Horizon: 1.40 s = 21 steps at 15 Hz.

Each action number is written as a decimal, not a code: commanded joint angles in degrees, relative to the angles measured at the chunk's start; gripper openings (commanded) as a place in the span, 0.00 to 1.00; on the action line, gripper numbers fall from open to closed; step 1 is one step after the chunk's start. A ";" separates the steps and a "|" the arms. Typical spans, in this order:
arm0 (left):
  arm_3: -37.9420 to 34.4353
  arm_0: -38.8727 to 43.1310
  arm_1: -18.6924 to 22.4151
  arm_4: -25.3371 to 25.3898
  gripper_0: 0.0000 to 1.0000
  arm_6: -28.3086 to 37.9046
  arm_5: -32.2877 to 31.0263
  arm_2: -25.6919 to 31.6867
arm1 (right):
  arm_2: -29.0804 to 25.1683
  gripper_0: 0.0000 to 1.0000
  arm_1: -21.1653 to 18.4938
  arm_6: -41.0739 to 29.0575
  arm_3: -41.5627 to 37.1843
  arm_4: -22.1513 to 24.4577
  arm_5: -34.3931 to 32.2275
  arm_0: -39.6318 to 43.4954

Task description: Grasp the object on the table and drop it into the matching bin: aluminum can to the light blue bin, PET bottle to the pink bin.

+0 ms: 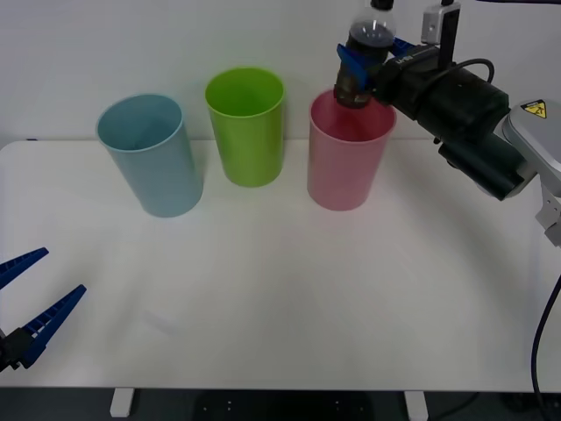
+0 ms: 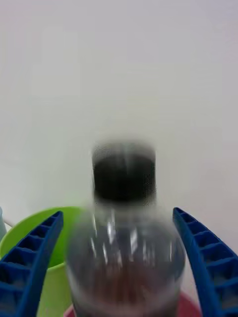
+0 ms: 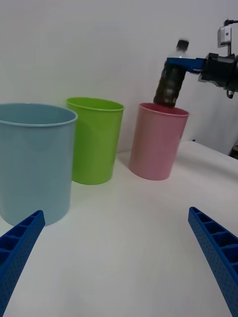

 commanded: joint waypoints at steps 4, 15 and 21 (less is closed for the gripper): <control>0.00 0.00 0.00 0.00 1.00 0.00 0.00 0.00 | -0.01 1.00 0.00 0.39 -0.04 0.07 -0.16 0.12; 0.00 0.00 0.00 0.00 1.00 0.00 0.00 0.00 | -2.91 1.00 -4.22 0.83 -18.23 -0.81 -0.51 15.59; 0.00 0.00 0.00 0.00 1.00 0.00 0.00 0.00 | -7.83 1.00 -6.85 2.94 -25.35 -0.81 -6.14 26.05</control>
